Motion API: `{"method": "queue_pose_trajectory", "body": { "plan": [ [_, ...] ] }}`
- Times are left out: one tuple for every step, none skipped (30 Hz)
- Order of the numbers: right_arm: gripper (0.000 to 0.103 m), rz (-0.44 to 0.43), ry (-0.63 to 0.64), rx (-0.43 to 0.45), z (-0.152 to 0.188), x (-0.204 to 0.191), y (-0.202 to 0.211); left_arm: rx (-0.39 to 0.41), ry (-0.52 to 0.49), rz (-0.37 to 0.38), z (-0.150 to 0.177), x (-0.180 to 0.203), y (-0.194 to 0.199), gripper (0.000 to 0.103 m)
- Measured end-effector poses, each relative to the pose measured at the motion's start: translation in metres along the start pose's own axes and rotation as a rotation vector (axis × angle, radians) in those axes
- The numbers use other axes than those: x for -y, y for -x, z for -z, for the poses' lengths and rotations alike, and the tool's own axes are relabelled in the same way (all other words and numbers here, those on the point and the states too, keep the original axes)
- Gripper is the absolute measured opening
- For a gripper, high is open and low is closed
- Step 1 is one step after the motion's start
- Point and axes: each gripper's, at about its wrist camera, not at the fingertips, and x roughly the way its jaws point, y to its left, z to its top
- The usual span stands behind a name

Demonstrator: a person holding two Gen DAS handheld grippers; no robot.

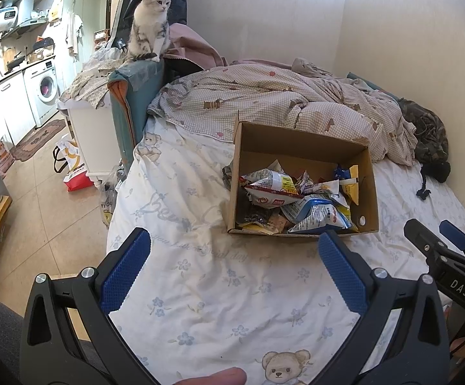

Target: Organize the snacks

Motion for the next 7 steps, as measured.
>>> {"method": "queue_pose_trajectory", "body": {
  "plan": [
    [0.103, -0.001, 0.000, 0.000, 0.0000, 0.0000, 0.0000, 0.000, 0.000, 0.001, 0.0000, 0.0001, -0.0002, 0.103],
    [0.103, 0.000, 0.000, 0.000, 0.0001, 0.0000, 0.0000, 0.000, 0.001, 0.001, 0.0001, 0.0000, 0.0002, 0.103],
    [0.103, 0.000, 0.000, 0.000, 0.0001, 0.0000, 0.0000, 0.002, 0.001, 0.000, 0.0000, 0.0001, 0.0003, 0.103],
    [0.103, 0.000, -0.001, 0.000, 0.0002, -0.0001, -0.0003, 0.002, 0.002, 0.000, -0.0002, 0.0001, 0.0002, 0.103],
    [0.103, 0.000, 0.000, 0.000, 0.0001, 0.0000, 0.0000, 0.002, 0.002, 0.000, 0.0002, 0.0003, -0.0002, 0.103],
    [0.103, -0.001, -0.001, 0.000, 0.0001, 0.0000, 0.0001, 0.001, 0.002, 0.000, 0.0003, 0.0004, -0.0004, 0.103],
    [0.103, -0.001, -0.001, 0.000, 0.0002, -0.0001, -0.0001, 0.000, 0.001, 0.001, 0.0004, 0.0003, -0.0003, 0.103]
  ]
}}
